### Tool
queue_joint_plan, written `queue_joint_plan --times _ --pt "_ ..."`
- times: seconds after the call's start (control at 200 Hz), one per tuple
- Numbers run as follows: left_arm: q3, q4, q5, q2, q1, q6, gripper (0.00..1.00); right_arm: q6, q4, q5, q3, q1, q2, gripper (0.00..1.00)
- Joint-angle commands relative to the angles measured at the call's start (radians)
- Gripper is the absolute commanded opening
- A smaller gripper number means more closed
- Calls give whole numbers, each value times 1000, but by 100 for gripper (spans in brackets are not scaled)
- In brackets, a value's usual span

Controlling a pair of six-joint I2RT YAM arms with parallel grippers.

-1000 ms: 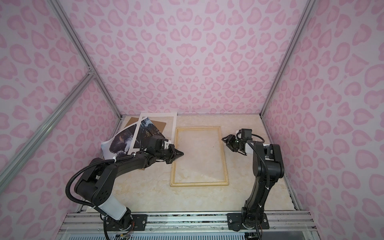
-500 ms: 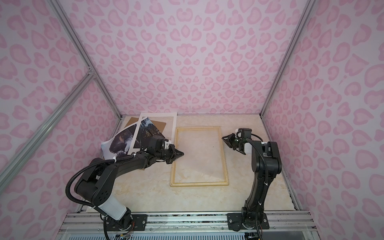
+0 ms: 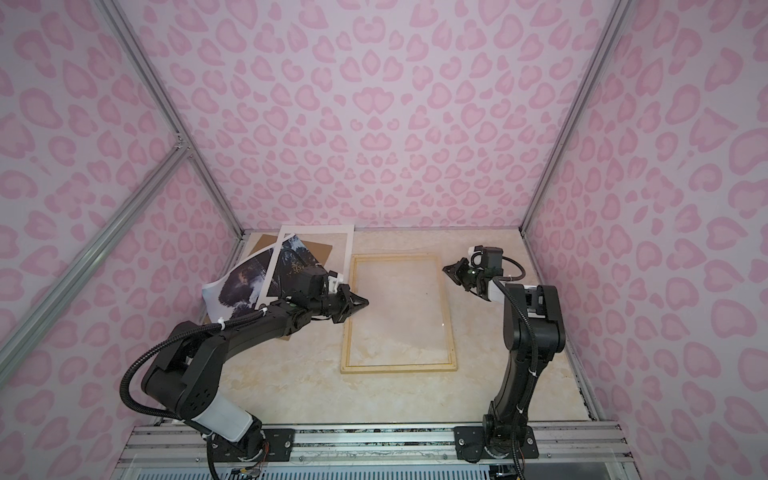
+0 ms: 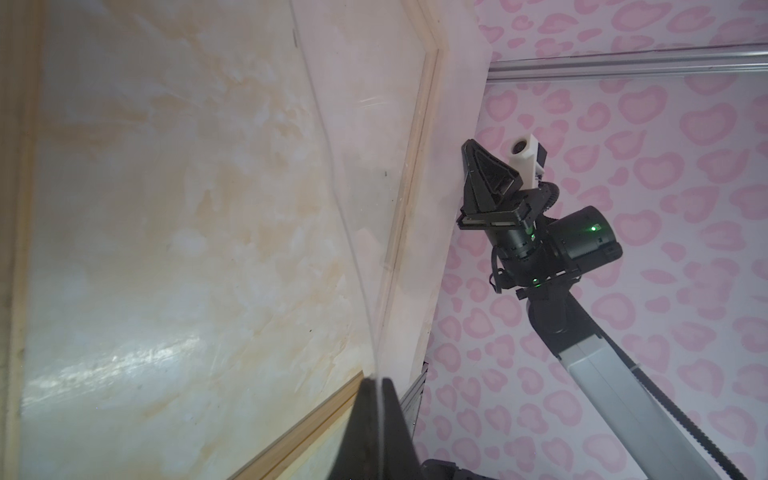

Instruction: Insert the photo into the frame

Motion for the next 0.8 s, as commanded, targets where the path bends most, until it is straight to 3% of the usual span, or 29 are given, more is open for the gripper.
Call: queue_joint_plan --times 0.0,0.265,0.795 --pt "4 -114 -32 -46 -5 99 3 -95 -139 39 50 24 -5 0" --pt "-24 -262 -174 -95 -8 199 3 -136 -246 87 174 74 52 0" --pt "-30 -211 -272 25 -24 220 3 -114 -186 96 233 103 132 0"
